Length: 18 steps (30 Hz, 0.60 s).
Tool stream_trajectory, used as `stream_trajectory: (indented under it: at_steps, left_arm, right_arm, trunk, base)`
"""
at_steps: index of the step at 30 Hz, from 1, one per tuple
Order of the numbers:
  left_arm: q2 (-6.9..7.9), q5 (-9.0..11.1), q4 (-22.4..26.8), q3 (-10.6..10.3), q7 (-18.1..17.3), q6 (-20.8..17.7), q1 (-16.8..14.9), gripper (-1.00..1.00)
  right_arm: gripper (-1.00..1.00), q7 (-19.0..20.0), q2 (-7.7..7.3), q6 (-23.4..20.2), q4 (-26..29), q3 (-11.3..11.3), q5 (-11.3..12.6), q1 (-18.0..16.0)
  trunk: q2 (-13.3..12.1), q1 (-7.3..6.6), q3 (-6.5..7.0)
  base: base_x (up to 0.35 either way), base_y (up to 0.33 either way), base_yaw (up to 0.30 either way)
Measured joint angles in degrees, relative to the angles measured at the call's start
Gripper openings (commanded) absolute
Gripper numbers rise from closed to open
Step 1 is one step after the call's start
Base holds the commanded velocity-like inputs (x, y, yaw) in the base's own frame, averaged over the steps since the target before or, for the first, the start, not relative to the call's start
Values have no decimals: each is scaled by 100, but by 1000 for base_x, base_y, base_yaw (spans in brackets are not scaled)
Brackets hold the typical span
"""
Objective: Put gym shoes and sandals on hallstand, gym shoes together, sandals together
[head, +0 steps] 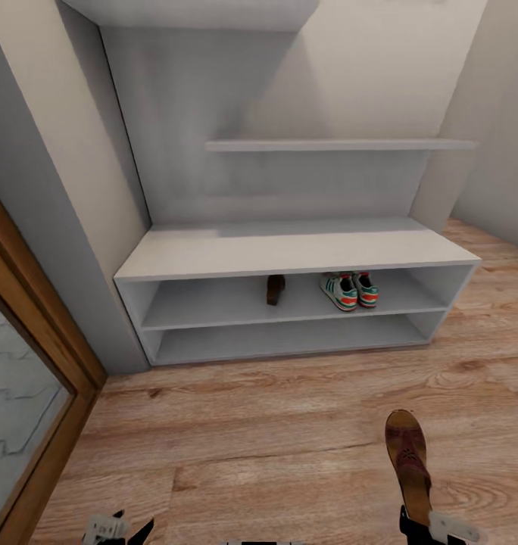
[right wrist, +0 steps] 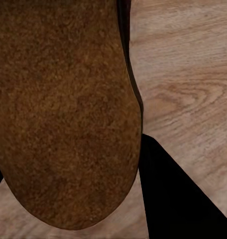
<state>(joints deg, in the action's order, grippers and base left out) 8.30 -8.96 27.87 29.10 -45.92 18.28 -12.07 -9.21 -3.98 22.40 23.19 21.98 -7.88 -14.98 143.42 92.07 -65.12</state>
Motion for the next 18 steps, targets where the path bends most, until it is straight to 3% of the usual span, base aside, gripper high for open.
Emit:
stream_trajectory:
  at_steps: [3,12,18]
  left_arm:
    - [39,22,-30,8,-154,76,1,100]
    - [70,41,-48,29,-299,111,1,100]
    - [71,41,-52,38,-315,114,1,100]
  right_arm:
    - [-100,-3,117,-1,0,4,-137,-1]
    - [-100,1,220,-26,9,-13,-307,-1]
    - [-100,-23,618,-195,71,-355,-347,-29]
  trunk:
    - [0,0,-10]
    - [0,0,-66]
    - [0,0,-106]
  base:
    - [0,0,100]
    - [0,0,165]
    - [0,0,185]
